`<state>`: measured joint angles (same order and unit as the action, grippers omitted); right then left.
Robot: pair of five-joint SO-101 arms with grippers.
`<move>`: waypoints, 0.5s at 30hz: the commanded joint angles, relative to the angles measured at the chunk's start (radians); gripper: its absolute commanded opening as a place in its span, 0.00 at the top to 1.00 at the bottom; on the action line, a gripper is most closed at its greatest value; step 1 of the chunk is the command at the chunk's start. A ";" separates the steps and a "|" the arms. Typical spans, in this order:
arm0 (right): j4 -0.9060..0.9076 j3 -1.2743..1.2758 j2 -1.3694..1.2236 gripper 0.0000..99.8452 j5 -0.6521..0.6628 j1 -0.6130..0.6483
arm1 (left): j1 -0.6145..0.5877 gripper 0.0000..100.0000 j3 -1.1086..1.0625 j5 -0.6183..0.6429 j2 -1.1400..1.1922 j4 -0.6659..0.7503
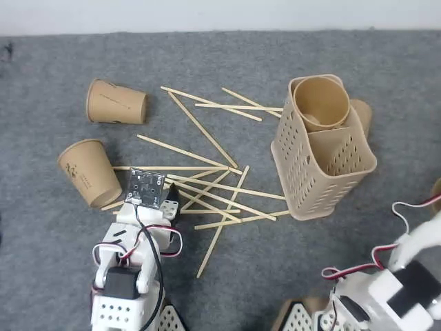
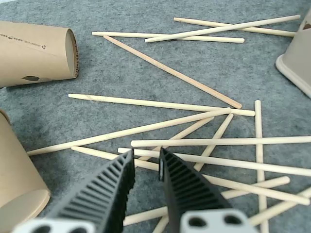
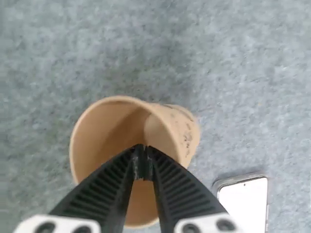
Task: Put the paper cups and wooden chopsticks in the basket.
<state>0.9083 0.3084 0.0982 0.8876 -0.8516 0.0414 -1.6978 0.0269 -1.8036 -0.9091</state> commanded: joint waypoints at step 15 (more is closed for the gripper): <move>-0.239 -0.057 -0.090 0.99 0.083 -0.252 | 0.005 0.91 0.015 -0.009 -0.011 -0.006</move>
<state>0.7258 0.3053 0.0476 0.9214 -1.0756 0.0414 -1.6978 0.0269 -1.8036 -0.9091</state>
